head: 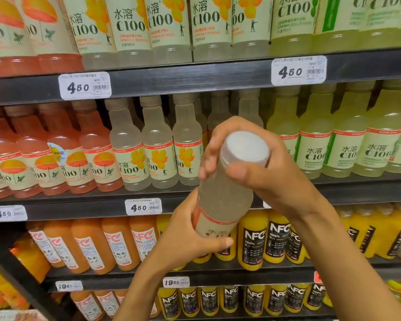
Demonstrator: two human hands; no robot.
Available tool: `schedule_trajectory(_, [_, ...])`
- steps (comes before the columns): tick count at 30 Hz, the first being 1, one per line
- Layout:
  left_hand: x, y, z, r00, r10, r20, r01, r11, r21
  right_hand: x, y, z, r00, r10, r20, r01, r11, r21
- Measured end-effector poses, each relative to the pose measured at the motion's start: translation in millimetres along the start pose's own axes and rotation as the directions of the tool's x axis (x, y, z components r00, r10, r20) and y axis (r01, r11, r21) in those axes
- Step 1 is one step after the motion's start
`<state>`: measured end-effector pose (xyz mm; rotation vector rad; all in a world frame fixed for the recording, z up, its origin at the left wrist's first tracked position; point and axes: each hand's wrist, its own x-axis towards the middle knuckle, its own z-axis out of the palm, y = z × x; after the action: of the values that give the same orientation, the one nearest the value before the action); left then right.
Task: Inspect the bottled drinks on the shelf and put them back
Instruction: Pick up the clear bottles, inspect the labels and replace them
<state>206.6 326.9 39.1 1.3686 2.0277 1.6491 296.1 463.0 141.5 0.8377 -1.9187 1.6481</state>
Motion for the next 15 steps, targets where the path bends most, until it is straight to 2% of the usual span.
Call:
schedule_trajectory(3, [-6.7, 6.2, 3.6, 0.992, -0.041, 0.120, 0.047, 0.998, -0.051, 6.3, 9.9, -2.3, 0.996, 0.085, 0.042, -0.091, 0.981, 0.169])
schedule_trajectory(5, [-8.4, 6.0, 8.2, 0.987, -0.057, 0.151, 0.073, 0.992, -0.102, 7.8, 17.2, -4.9, 0.986, 0.167, 0.029, -0.169, 0.946, 0.275])
schedule_trajectory(11, [-11.2, -1.6, 20.3, 0.984, -0.109, 0.140, 0.148, 0.941, -0.303, 8.7, 33.7, -15.5, 0.922, 0.333, -0.200, -0.259, 0.911, 0.321])
schedule_trajectory(15, [-10.6, -3.7, 26.1, 0.977, -0.169, 0.128, 0.208, 0.879, -0.430, 8.5, 40.3, -20.7, 0.863, 0.438, -0.251, -0.352, 0.879, 0.323])
